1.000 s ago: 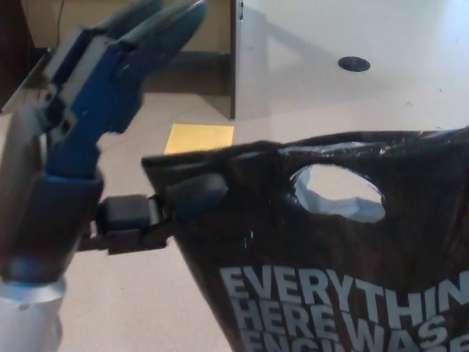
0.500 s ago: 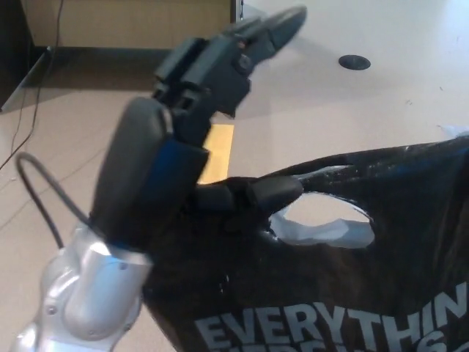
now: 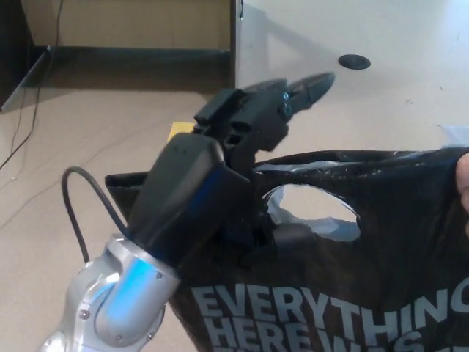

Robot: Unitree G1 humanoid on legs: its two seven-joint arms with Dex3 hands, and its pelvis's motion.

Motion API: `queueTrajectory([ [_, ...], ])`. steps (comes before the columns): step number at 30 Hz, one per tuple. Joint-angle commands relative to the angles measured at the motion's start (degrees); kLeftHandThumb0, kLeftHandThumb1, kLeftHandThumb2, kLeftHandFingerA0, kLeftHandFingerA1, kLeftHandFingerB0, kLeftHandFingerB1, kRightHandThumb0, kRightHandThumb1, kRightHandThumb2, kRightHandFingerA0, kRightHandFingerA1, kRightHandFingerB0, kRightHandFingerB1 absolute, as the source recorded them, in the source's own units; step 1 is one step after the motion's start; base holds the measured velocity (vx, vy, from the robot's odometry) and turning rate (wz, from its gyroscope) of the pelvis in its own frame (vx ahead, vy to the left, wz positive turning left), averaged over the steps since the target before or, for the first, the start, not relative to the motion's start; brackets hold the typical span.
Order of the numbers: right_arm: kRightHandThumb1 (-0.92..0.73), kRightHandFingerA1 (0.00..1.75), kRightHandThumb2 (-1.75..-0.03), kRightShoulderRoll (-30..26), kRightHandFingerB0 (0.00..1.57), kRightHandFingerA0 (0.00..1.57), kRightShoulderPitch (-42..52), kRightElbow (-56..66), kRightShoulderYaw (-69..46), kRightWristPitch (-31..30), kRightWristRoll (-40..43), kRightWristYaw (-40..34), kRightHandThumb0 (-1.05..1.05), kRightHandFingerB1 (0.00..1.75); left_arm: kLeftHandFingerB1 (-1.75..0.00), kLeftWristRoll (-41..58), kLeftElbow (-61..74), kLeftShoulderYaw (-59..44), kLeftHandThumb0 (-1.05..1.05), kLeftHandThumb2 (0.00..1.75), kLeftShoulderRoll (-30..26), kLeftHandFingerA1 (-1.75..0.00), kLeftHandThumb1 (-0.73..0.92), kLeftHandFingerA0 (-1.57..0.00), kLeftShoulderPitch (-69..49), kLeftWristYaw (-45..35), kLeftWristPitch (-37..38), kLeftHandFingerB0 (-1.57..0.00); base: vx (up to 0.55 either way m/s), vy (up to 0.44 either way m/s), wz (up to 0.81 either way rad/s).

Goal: A person is holding a plastic bag and the robot extends its left hand to grab the bag by hooking its thumb into the holes at the top and brings its hand down by its side. Then it extends its arm again to hand the plastic bag back to the person.

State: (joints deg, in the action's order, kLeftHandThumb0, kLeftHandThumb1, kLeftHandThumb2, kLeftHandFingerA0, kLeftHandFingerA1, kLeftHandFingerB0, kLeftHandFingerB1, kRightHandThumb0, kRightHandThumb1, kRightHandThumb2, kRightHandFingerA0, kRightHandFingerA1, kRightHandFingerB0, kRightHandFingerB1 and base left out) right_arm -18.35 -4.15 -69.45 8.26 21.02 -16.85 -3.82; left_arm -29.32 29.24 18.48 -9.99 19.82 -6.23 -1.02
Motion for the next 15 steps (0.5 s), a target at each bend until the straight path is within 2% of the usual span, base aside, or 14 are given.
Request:
queueTrajectory([
  [1, -0.70, 0.63, -0.61, -1.3, 0.50, 0.72, 0.4, 0.2, 0.2, -0.5, -0.4, -0.4, -0.38, 0.38, -0.25, -2.5, -1.2, 0.4, -0.59, 0.55, -0.6, -0.31, 0.45, -0.10, 0.0, -2.9, -2.9, -0.11, 0.00, 0.000, 0.00],
  [2, -0.70, 0.62, -0.61, -1.3, 0.50, 0.72, 0.3, 0.2, 0.3, -0.7, -0.5, -0.5, -0.40, 0.37, -0.35, -2.5, -1.5, 0.4, -0.58, 0.76, -0.7, -0.39, 0.38, 0.00, 0.0, -2.7, -2.7, -0.12, 0.00, 0.000, 0.00],
  [4, -0.70, 0.62, -0.61, -1.3, 0.50, 0.72, 0.4, 0.4, 0.5, -0.3, -0.7, -0.5, -0.38, 0.38, -0.34, -2.6, -2.4, 0.2, -0.59, 0.76, -0.4, -0.39, 0.38, -0.01, 0.2, -2.3, -2.1, -0.11, 0.00, 0.000, 0.00],
  [5, -0.70, 0.66, -0.61, -1.2, 0.50, 0.71, 0.4, 0.4, 0.3, -0.5, -0.4, -0.3, -0.37, 0.38, -0.26, -3.0, -2.9, 0.2, -0.59, 0.55, -0.2, -0.32, 0.46, -0.14, 0.5, -2.0, -2.0, -0.11, 0.00, 0.000, 0.00],
  [6, -0.69, 0.65, -0.61, -1.1, 0.51, 0.72, 0.3, 0.4, 0.0, -0.7, -0.1, -0.1, -0.37, 0.38, -0.48, -4.0, -3.7, 0.2, -0.32, 0.84, 0.1, -0.49, 0.24, -0.01, 1.1, -1.1, -2.0, 0.00, 0.00, 0.000, 0.00],
  [9, -0.70, 0.59, -0.62, -1.2, 0.50, 0.71, 0.2, 0.3, 0.6, -0.5, -0.9, -0.6, -0.38, 0.38, -0.47, -5.8, -5.5, 0.3, -0.31, 0.84, 1.0, -0.48, 0.24, -0.01, 2.0, 1.0, -1.3, 0.00, 0.00, 0.000, 0.00],
  [10, -0.70, 0.59, -0.62, -1.2, 0.50, 0.71, 0.2, 0.3, 0.5, -0.5, -0.9, -0.5, -0.38, 0.38, -0.27, -6.6, -6.0, 0.4, -0.57, 0.55, 1.2, -0.33, 0.46, -0.21, 2.2, 1.6, -1.0, -0.14, 0.00, 0.000, 0.00],
  [13, -0.70, 0.55, -0.61, -1.2, 0.50, 0.70, 0.2, 0.3, 0.1, -0.6, -0.5, -0.2, -0.38, 0.38, -0.27, -8.5, -8.1, 0.6, -0.55, 0.54, 2.3, -0.33, 0.46, -0.21, 3.1, 4.3, -0.1, -0.16, 0.00, 0.000, 0.00],
  [14, -0.70, 0.55, -0.62, -1.3, 0.49, 0.70, -0.1, 0.4, 0.3, -0.7, -0.8, -0.2, -0.39, 0.38, -0.35, -8.6, -8.9, 0.5, -0.59, 0.67, 2.5, -0.39, 0.41, -0.17, 3.7, 4.9, 0.3, -0.12, 0.00, 0.000, 0.00],
  [15, -0.70, 0.58, -0.62, -1.1, 0.50, 0.70, -0.2, 0.4, 0.0, -0.7, -0.5, -0.1, -0.38, 0.38, -0.35, -9.1, -9.6, 0.5, -0.58, 0.67, 2.7, -0.39, 0.42, -0.18, 4.1, 5.6, 0.5, -0.12, 0.00, 0.000, 0.00],
])
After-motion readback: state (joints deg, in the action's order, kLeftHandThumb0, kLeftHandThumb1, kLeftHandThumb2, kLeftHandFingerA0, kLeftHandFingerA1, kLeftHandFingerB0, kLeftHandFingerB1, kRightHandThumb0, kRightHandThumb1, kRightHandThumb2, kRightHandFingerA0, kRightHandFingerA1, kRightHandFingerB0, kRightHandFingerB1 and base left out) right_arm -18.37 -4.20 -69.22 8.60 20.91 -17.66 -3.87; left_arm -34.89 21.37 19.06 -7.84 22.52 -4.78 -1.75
